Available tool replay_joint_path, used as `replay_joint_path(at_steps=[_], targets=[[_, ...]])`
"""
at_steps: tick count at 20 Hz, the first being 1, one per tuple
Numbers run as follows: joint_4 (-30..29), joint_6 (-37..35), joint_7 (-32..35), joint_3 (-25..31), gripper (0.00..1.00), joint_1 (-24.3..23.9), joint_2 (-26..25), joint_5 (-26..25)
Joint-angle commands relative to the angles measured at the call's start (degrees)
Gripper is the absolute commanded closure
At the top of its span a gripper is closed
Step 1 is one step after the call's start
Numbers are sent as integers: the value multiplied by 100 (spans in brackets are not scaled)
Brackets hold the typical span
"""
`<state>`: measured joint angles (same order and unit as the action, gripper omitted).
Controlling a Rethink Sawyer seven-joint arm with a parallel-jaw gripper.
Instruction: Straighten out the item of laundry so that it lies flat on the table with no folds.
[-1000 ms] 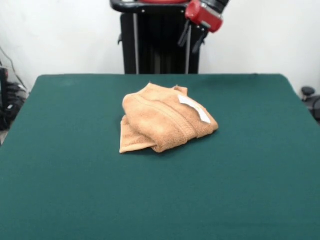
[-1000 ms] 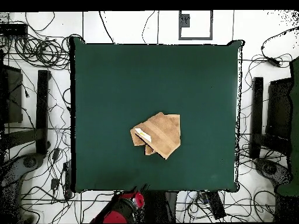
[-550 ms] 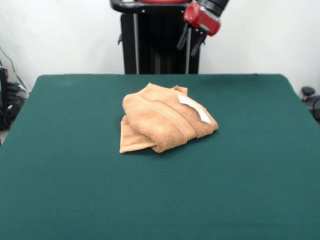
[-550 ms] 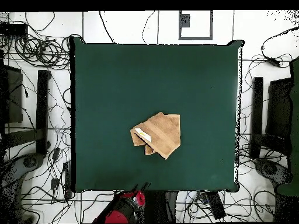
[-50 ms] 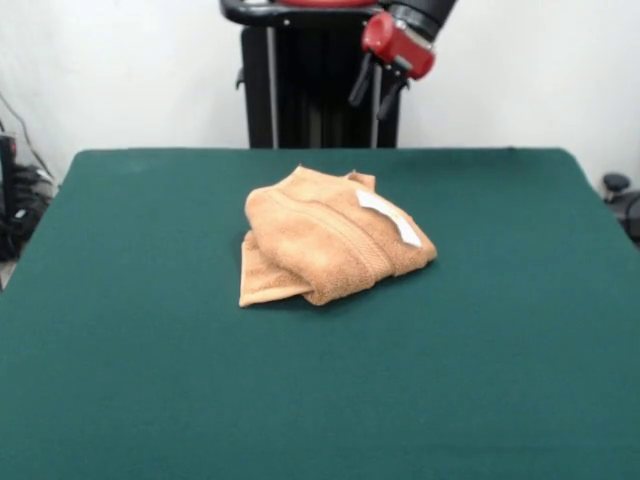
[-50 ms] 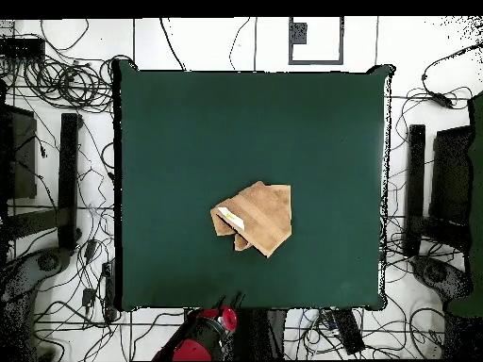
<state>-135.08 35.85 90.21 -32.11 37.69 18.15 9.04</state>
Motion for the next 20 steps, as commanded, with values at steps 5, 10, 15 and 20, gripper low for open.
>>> replay_joint_path(at_steps=[5, 10, 15, 20], targets=[[497, 1221, 1762, 527, 0, -291, -724, 388], [560, 1570, 1773, 635, 0, -655, -810, 95], [615, 1681, 1637, 747, 0, -784, -984, 171], [671, 1646, 1468, 827, 0, -840, -999, 195]])
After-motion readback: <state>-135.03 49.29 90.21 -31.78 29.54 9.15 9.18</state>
